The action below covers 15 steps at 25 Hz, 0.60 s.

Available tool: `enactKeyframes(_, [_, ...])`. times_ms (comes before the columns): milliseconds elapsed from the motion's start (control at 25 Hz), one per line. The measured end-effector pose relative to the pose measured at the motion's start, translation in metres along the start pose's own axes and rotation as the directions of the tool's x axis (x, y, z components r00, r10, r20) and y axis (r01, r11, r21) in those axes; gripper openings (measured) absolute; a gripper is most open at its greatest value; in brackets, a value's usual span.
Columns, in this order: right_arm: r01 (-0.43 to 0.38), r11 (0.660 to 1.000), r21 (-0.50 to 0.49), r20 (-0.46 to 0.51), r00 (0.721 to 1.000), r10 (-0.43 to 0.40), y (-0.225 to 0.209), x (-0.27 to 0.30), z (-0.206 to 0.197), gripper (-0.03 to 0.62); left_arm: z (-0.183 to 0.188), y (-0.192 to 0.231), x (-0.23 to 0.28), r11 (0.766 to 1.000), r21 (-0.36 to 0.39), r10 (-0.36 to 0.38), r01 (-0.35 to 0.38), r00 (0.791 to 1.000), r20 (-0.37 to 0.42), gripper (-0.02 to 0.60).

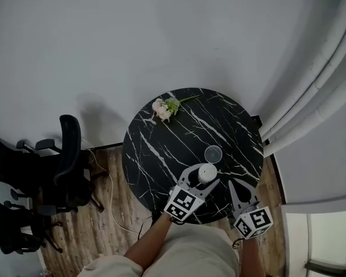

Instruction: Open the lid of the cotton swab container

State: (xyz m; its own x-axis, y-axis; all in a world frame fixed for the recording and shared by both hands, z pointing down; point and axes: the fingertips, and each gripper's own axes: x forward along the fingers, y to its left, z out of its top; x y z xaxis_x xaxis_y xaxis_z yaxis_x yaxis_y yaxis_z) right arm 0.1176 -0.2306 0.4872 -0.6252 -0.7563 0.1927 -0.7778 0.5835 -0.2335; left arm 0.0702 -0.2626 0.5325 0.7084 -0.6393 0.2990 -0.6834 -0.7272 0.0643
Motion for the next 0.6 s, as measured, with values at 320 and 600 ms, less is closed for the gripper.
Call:
enactKeyframes(320, [-0.014, 1.000, -0.017, -0.001, 1.000, 0.014, -0.0018, -0.0004, 0.0002, 0.034, 0.0016, 0.0045, -0.0007, 1.000, -0.010, 0.008, -0.008, 1.000, 0.008, 0.264])
enactKeyframes(600, [-0.010, 1.000, 0.003, -0.004, 1.000, 0.010, -0.0010, 0.0001, -0.0006, 0.034, 0.0007, 0.0079, -0.0055, 1.000, -0.009, 0.003, -0.003, 1.000, 0.006, 0.264])
